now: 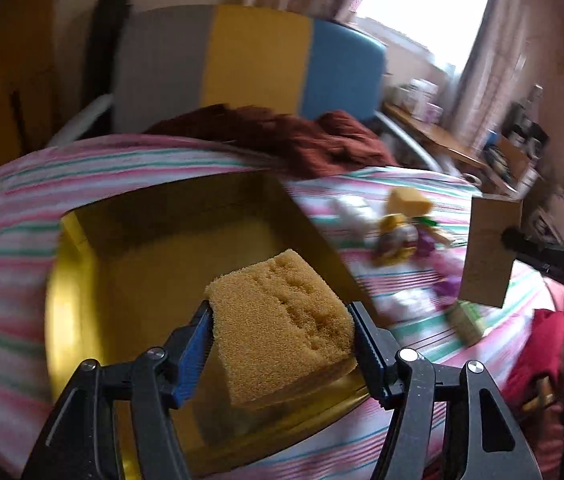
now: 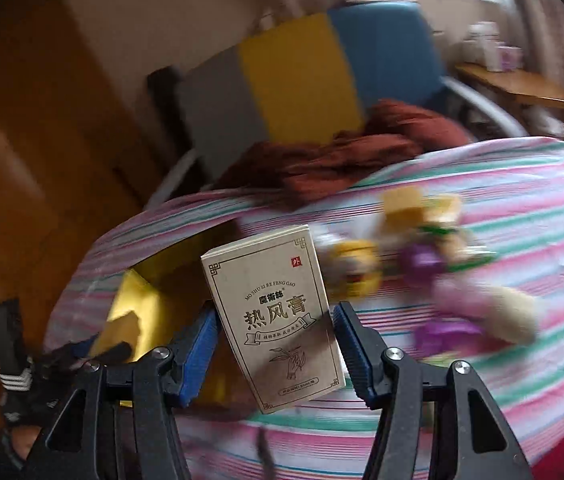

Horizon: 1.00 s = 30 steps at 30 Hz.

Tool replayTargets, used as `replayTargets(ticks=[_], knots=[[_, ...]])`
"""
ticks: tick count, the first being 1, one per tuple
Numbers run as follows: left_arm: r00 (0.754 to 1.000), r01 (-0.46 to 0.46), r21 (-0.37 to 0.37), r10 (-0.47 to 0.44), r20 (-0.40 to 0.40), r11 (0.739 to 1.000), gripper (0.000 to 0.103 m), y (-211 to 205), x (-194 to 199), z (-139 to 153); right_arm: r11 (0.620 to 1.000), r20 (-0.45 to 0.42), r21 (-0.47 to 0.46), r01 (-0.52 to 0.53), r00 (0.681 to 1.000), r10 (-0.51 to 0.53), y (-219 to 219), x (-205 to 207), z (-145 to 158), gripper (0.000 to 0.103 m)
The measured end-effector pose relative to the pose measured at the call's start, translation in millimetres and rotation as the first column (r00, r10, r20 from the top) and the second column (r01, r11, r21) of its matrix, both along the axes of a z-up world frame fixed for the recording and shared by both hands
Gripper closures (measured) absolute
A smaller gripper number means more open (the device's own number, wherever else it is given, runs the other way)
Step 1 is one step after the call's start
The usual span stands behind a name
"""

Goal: Organize objects
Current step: 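Carry sponge and beige box into the gold tray and open both tools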

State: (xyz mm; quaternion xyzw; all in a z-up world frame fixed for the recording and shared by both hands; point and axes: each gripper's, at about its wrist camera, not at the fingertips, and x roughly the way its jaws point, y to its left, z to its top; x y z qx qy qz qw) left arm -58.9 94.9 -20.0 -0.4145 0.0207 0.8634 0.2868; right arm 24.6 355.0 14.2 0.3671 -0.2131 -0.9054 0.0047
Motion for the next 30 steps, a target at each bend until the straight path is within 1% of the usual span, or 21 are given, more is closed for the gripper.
replayTargets(ticks=[4, 6, 9, 12, 13, 14, 16, 19, 24, 27, 30], knots=[[0.996, -0.091, -0.033, 0.09, -0.011, 0.995, 0.036, -40, 6, -14, 0.993, 0.026, -0.017, -0.114, 0.993, 0.115, -53, -30, -8, 0.044], [0.992, -0.127, -0.046, 0.127, -0.015, 0.991, 0.036, -56, 7, -20, 0.986, 0.066, -0.019, -0.164, 0.984, 0.165, -81, -48, -17, 0.044], [0.985, -0.174, -0.05, 0.174, -0.016, 0.983, 0.031, -73, 9, -26, 0.972, 0.11, -0.064, -0.227, 0.966, 0.233, -112, -66, -33, 0.043], [0.976, -0.216, -0.041, 0.216, -0.017, 0.975, 0.027, -83, 11, -28, 0.964, 0.153, -0.079, -0.254, 0.953, 0.263, -134, -75, -45, 0.043], [0.974, -0.228, -0.042, 0.227, -0.023, 0.973, 0.022, -86, 11, -27, 0.963, 0.157, -0.081, -0.258, 0.951, 0.268, -137, -74, -48, 0.043], [0.97, -0.244, -0.046, 0.243, -0.032, 0.969, 0.015, -91, 13, -26, 0.961, 0.161, -0.079, -0.264, 0.948, 0.273, -142, -74, -49, 0.043], [0.96, -0.275, -0.056, 0.271, -0.062, 0.96, 0.01, -97, 16, -22, 0.959, 0.168, -0.067, -0.274, 0.945, 0.281, -150, -70, -51, 0.043], [0.95, -0.306, -0.064, 0.3, -0.093, 0.95, 0.008, -105, 19, -17, 0.961, 0.173, -0.027, -0.276, 0.945, 0.277, -153, -65, -49, 0.043], [0.927, -0.359, -0.035, 0.352, -0.127, 0.933, 0.006, -116, 22, -4, 0.961, 0.159, 0.07, -0.267, 0.954, 0.254, -159, -56, -41, 0.043], [0.924, -0.361, -0.031, 0.353, -0.148, 0.932, 0.005, -115, 25, 3, 0.959, 0.144, 0.115, -0.259, 0.96, 0.241, -162, -52, -36, 0.042], [0.928, -0.346, -0.039, 0.336, -0.164, 0.937, 0.005, -110, 29, 6, 0.956, 0.138, 0.152, -0.251, 0.963, 0.23, -163, -48, -36, 0.042]])
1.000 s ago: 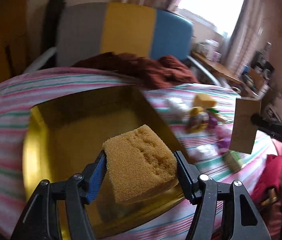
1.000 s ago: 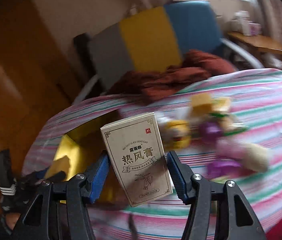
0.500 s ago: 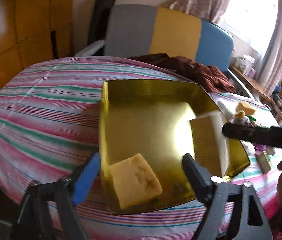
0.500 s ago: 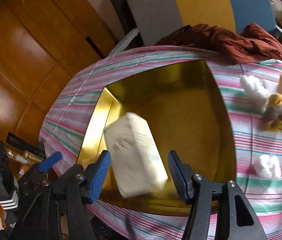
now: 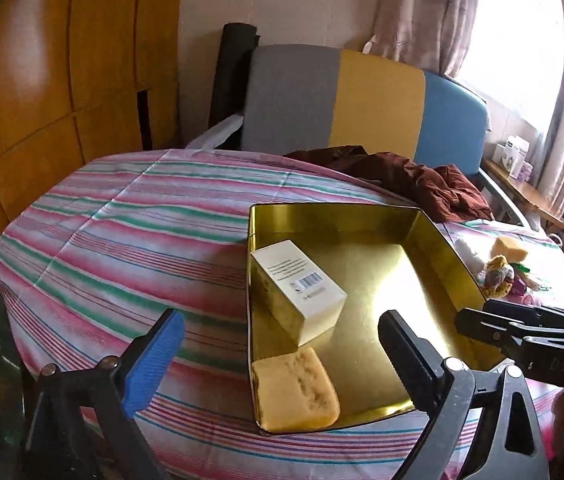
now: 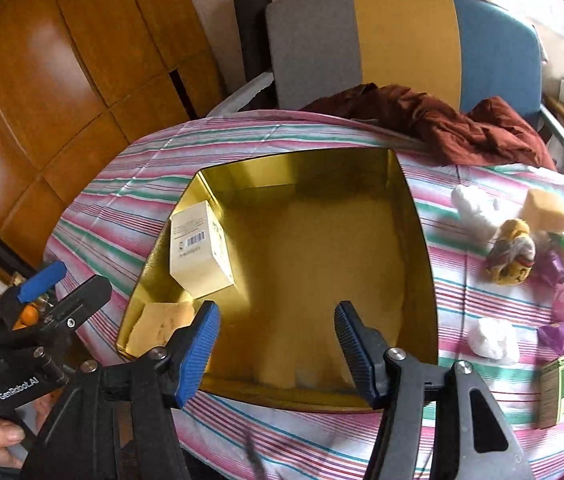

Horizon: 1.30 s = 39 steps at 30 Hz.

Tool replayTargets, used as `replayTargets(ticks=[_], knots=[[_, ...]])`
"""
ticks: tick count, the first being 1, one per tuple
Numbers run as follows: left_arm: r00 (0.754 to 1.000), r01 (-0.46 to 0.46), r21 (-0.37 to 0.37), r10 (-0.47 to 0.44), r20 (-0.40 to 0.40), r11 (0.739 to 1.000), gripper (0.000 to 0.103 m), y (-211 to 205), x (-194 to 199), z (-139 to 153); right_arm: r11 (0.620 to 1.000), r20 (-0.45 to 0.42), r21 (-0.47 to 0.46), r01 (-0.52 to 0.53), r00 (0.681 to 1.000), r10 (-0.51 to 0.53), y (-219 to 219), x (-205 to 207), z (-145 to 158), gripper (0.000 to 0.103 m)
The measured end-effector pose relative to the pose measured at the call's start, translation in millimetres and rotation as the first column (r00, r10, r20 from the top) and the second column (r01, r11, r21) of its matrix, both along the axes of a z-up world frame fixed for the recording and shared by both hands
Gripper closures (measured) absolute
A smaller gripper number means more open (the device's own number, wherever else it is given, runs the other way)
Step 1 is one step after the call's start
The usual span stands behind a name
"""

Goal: Organize objects
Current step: 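Carry sponge and beige box into the gold tray and open both tools, then grasp the white plastic-wrapped ball with the left tool while the right tool approaches the green box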

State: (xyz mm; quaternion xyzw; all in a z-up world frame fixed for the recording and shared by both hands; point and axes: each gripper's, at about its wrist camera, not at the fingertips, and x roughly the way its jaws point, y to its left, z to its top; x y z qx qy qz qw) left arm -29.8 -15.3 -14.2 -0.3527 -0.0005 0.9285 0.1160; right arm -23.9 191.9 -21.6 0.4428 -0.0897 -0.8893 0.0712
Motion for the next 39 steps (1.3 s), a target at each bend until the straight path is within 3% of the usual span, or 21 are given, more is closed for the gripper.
replayTargets(ticks=[12, 27, 34, 39], knots=[[0.998, 0.068, -0.045, -0.068, -0.01, 0.997, 0.005, 23, 12, 1, 0.996, -0.047, 0.056, 0.063, 0.997, -0.06, 14, 15, 1, 0.036], [0.989, 0.136, -0.108, -0.142, -0.052, 0.985, 0.004, 51, 24, 7, 0.979, -0.062, 0.074, 0.188, 0.981, -0.183, 58, 30, -1, 0.036], [0.98, 0.188, -0.123, -0.195, -0.046, 0.974, 0.004, 68, 25, 7, 0.955, -0.065, 0.078, 0.285, 0.958, -0.281, 99, 44, 1, 0.036], [0.965, 0.251, -0.136, -0.258, -0.041, 0.958, 0.004, 88, 28, 6, 0.918, -0.052, 0.087, 0.387, 0.922, -0.384, 140, 63, 0, 0.036]])
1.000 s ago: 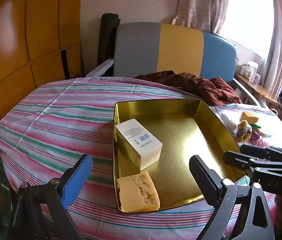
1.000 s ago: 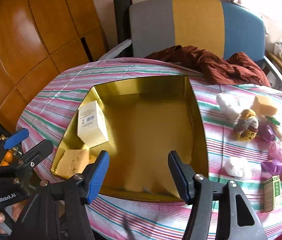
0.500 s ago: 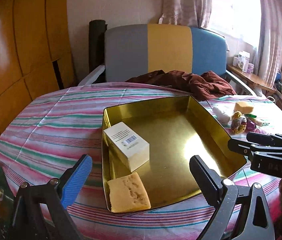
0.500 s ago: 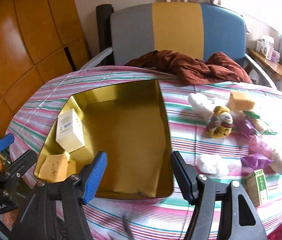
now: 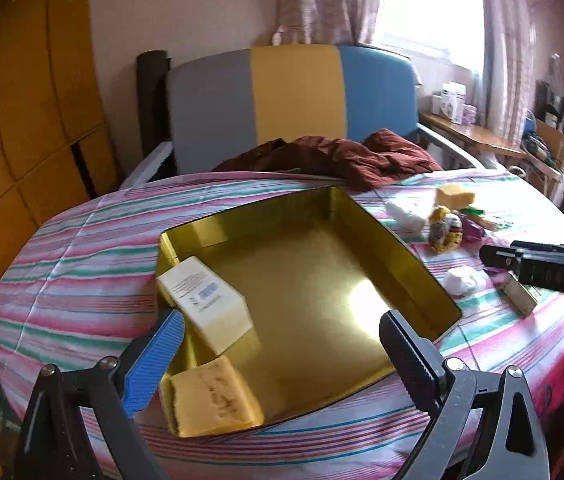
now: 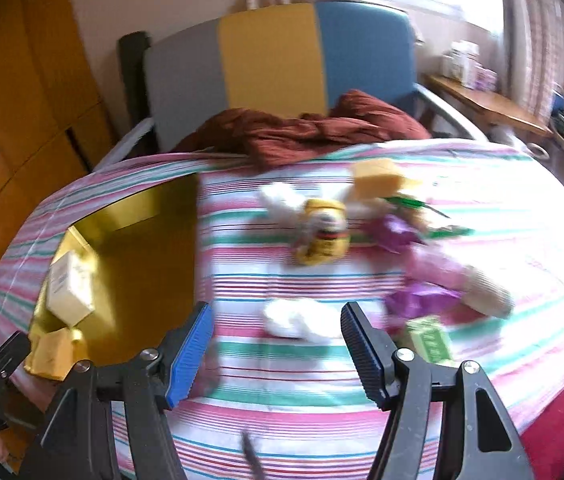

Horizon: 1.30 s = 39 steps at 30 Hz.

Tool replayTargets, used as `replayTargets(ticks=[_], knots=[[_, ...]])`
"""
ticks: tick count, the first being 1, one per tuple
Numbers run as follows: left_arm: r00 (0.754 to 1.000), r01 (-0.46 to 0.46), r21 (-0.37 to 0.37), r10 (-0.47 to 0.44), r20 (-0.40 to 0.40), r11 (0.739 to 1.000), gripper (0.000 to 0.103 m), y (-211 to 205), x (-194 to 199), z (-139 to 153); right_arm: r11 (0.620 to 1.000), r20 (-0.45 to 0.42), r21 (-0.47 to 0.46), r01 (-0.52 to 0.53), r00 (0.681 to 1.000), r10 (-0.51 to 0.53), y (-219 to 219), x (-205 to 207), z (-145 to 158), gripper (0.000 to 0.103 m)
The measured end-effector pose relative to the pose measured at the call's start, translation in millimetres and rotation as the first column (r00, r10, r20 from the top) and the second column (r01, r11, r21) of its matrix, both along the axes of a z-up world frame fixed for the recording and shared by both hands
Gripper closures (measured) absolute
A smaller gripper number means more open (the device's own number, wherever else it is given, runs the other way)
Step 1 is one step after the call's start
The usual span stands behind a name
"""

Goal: Organize objects
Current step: 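Grasp the white plastic-wrapped ball with the left tool while the right tool approaches the green box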

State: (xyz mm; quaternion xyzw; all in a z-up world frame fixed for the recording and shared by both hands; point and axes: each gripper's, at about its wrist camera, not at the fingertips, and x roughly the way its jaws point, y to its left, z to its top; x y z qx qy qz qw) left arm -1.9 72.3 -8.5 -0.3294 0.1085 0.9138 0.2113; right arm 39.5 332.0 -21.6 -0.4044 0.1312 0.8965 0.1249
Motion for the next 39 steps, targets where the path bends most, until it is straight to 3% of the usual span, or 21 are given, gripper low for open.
replayTargets(ticks=[8, 16, 18, 25, 31, 37, 39], knots=[[0.986, 0.163, -0.011, -0.163, 0.02, 0.987, 0.004, 42, 6, -1, 0.982, 0.056, -0.038, 0.186, 0.981, -0.184, 73, 39, -8, 0.036], [0.939, 0.344, -0.028, -0.343, 0.027, 0.939, 0.004, 101, 13, 0, 0.923, 0.063, -0.155, 0.352, 0.936, -0.346, 130, 73, -19, 0.036], [0.924, 0.381, -0.033, -0.38, 0.036, 0.924, 0.004, 115, 15, -2, 0.913, 0.06, -0.205, 0.352, 0.936, -0.347, 135, 75, -21, 0.036], [0.874, 0.485, -0.075, -0.48, 0.077, 0.871, 0.004, 160, 16, -16, 0.922, 0.036, -0.238, 0.306, 0.951, -0.306, 133, 71, -24, 0.036], [0.854, 0.513, -0.06, -0.503, 0.128, 0.856, 0.005, 180, 8, -27, 0.899, 0.035, -0.321, 0.297, 0.952, -0.303, 139, 71, -30, 0.036], [0.829, 0.532, -0.029, -0.513, 0.222, 0.846, 0.021, 202, -11, -41, 0.897, 0.034, -0.338, 0.286, 0.956, -0.292, 140, 70, -32, 0.036], [0.825, 0.529, -0.02, -0.509, 0.247, 0.848, 0.022, 209, -18, -45, 0.896, 0.036, -0.344, 0.28, 0.958, -0.285, 140, 70, -33, 0.036]])
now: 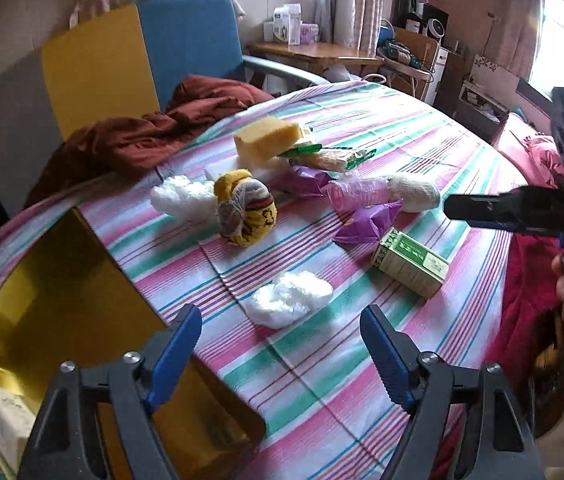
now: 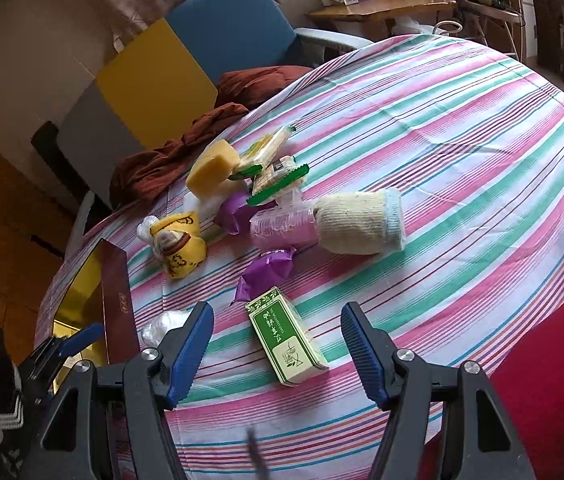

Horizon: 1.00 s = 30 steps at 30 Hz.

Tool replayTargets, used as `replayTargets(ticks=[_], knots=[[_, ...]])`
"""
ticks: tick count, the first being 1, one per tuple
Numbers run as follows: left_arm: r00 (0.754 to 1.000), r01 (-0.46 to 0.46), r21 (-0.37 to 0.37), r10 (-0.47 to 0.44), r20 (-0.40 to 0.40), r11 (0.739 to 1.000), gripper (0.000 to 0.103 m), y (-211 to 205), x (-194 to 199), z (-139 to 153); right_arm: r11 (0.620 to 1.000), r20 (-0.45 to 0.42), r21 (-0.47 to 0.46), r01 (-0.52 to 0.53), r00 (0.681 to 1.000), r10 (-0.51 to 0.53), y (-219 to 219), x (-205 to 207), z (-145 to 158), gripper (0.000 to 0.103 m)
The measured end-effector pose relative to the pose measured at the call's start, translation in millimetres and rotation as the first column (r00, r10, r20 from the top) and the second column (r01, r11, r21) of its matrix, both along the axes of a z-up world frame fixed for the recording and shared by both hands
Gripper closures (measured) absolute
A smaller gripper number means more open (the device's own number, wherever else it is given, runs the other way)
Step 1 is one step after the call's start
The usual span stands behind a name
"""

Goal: Organize objects
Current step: 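Grasp the white plastic-wrapped ball with the left tool while the right tool approaches the green box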

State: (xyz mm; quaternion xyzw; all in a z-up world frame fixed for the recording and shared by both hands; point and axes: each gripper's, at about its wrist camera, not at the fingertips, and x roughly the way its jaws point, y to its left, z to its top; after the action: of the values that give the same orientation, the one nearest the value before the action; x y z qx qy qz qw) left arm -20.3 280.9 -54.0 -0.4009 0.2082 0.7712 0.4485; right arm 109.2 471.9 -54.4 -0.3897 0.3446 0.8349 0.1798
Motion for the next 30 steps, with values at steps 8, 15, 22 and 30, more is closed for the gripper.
replayTargets(ticks=[8, 15, 22, 30], knots=[[0.999, 0.033, -0.071, -0.032, 0.009, 0.997, 0.022, 28, -14, -18, 0.999, 0.001, -0.031, -0.022, 1.0, 0.022, 1, -2, -3, 0.036], [0.998, 0.068, -0.142, -0.066, 0.02, 0.988, 0.025, 48, -17, -34, 0.998, 0.014, -0.046, -0.036, 0.999, 0.036, 2, -5, -6, 0.036], [0.995, 0.095, -0.196, -0.085, 0.06, 0.976, 0.058, 60, -17, -50, 0.998, 0.029, -0.053, -0.045, 0.999, 0.046, 1, -8, -8, 0.036], [0.995, 0.085, -0.153, -0.075, 0.071, 0.985, 0.066, 54, -14, -53, 0.995, 0.095, -0.05, -0.087, 0.991, 0.091, -3, -18, -13, 0.036]])
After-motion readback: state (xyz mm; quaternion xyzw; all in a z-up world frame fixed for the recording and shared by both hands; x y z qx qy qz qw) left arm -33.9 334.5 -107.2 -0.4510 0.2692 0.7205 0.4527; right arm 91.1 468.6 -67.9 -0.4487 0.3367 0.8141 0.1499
